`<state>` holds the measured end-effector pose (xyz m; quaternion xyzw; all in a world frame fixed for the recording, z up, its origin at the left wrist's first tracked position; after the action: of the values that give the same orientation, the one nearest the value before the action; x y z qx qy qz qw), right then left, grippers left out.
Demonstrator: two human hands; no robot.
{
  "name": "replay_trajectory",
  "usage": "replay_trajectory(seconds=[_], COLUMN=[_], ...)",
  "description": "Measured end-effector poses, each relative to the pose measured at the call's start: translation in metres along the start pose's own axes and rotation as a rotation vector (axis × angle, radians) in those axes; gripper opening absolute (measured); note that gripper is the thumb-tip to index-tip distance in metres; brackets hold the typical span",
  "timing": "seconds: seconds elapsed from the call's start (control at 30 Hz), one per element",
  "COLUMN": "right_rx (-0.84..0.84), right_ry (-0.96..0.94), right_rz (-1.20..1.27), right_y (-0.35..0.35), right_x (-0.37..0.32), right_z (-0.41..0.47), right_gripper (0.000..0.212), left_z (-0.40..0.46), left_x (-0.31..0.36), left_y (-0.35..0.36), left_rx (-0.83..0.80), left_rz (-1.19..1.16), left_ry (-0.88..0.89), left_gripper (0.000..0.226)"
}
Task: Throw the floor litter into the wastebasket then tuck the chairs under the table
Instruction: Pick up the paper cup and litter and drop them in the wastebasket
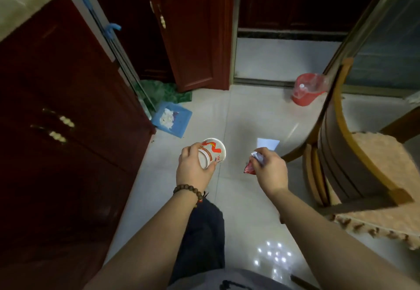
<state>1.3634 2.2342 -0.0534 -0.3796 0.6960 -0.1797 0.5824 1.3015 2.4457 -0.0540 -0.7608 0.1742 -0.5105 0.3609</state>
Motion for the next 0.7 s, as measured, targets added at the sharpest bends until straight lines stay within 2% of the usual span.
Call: replay_trajectory(seconds=[0.23, 0.4, 0.7], right_rx=[0.070, 0.184, 0.344], right_ry=[0.151, 0.276, 0.455], right_rz=[0.106, 0.255, 0.260], right_y=[-0.007, -0.046, -0.119], right_x=[-0.038, -0.055, 0.011], right_z=[0.183, 0.276, 0.396], right_gripper=[0.015, 0.007, 0.014], left_z=[0.218, 0.341, 0.489], left_x=[0.033, 0.089, 0.209], left_y=[-0.022, -0.025, 0.068], left_rx=[-0.091, -0.171, -0.354], left_rz=[0.000, 0.042, 0.020], left_ry=[0.072, 0.167, 0.327], left_gripper=[0.062, 0.058, 0.056])
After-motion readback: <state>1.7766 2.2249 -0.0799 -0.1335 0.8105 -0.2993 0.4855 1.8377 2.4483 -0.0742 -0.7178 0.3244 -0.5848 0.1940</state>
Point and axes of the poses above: each hand's wrist, its own z-axis towards the middle knuckle, its own y-axis out of the palm, x = y × z, the point moved 6 cm from there along z, towards the middle knuckle, and after that the axes turned 10 degrees about -x, right-handed, at the moved point
